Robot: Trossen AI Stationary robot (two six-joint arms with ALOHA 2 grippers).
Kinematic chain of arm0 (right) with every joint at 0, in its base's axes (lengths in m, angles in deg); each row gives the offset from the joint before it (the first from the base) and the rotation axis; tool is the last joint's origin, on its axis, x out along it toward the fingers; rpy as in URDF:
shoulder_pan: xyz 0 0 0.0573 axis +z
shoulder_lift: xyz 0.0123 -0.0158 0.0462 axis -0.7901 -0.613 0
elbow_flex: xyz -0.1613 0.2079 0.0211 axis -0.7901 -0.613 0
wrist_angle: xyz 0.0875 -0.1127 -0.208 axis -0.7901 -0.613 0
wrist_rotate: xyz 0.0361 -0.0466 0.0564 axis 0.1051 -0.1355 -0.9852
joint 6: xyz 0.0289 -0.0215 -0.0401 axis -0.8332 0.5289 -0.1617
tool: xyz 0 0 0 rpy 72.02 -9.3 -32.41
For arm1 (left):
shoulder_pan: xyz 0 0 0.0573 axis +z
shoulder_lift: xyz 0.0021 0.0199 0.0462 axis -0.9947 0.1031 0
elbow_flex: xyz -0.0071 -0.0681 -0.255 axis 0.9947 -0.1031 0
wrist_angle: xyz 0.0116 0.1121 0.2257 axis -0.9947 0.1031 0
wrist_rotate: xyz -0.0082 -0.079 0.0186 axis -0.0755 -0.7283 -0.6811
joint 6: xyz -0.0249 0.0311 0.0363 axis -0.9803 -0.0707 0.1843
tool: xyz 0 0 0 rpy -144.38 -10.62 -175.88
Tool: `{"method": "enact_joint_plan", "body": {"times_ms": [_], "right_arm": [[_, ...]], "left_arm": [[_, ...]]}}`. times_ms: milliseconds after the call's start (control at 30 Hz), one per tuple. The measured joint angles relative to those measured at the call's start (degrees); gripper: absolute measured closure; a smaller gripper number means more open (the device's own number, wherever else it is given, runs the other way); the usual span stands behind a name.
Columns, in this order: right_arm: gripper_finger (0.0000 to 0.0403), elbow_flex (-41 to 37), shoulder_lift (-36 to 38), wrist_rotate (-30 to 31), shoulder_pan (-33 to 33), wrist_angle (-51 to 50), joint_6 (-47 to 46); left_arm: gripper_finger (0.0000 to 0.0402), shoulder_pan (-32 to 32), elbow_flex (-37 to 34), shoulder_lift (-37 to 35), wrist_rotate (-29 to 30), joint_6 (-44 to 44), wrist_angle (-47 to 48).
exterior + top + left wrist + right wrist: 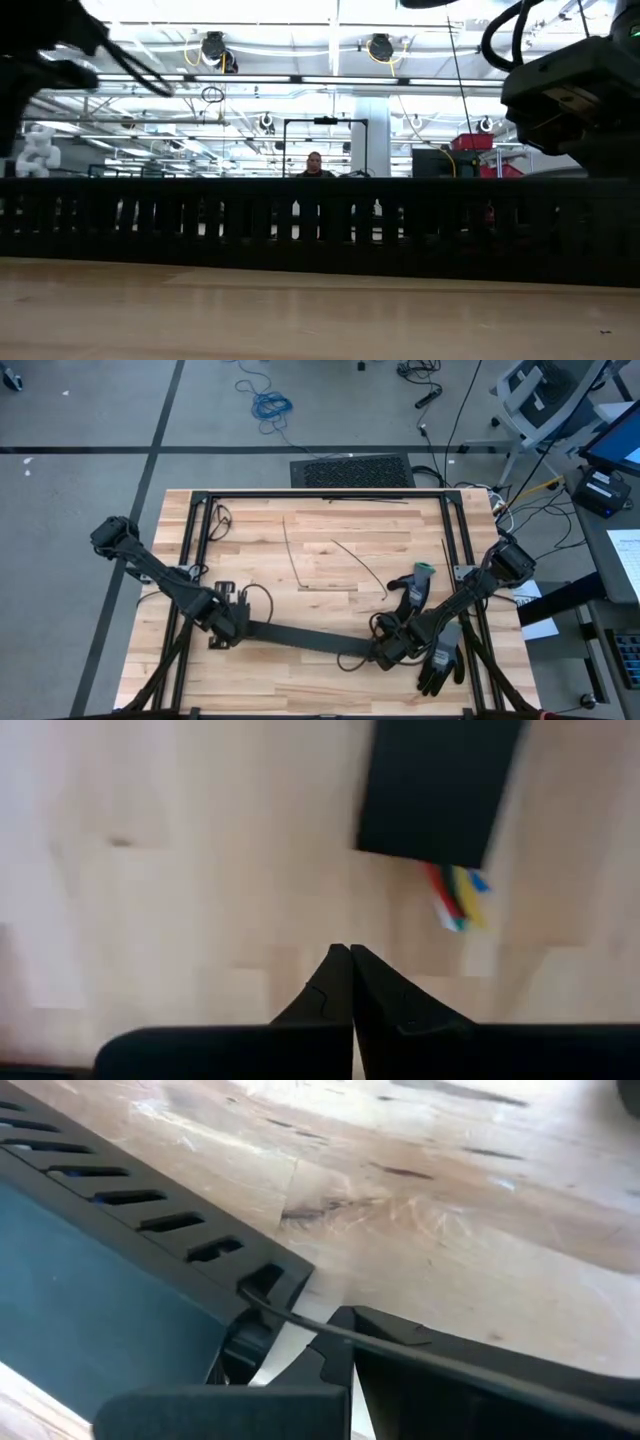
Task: Ziptie cables
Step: Close the black cable duct
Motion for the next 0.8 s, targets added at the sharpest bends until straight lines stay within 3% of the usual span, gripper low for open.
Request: {"method": "enact_joint_plan", "body": {"times_ms": [300, 500, 633, 800], "right_arm": [[0.0403, -0.02, 0.15, -0.17, -1.41, -2.73, 3.67], [0.0403, -0.59, 2.93, -4.78, 1.02, -10.43, 5.12], [0.0403, -0.42, 4.35, -10.27, 5.96, -2.43, -1.84], [0.0403, -0.23, 1.28, -2.11, 9.37, 21.21, -8.00]], "left_arm": [[0.0401, -2.03, -4.74, 1.43, -10.52, -5.00, -13.42], [0.0401, -2.85, -5.12, 4.48, -11.41, -6.50, -15.25], [0.0401, -3.81, -5.12, 4.99, -10.73, -6.46, -15.06], [0.0401, -4.27, -5.12, 5.20, -8.49, -6.44, -14.64]]}}
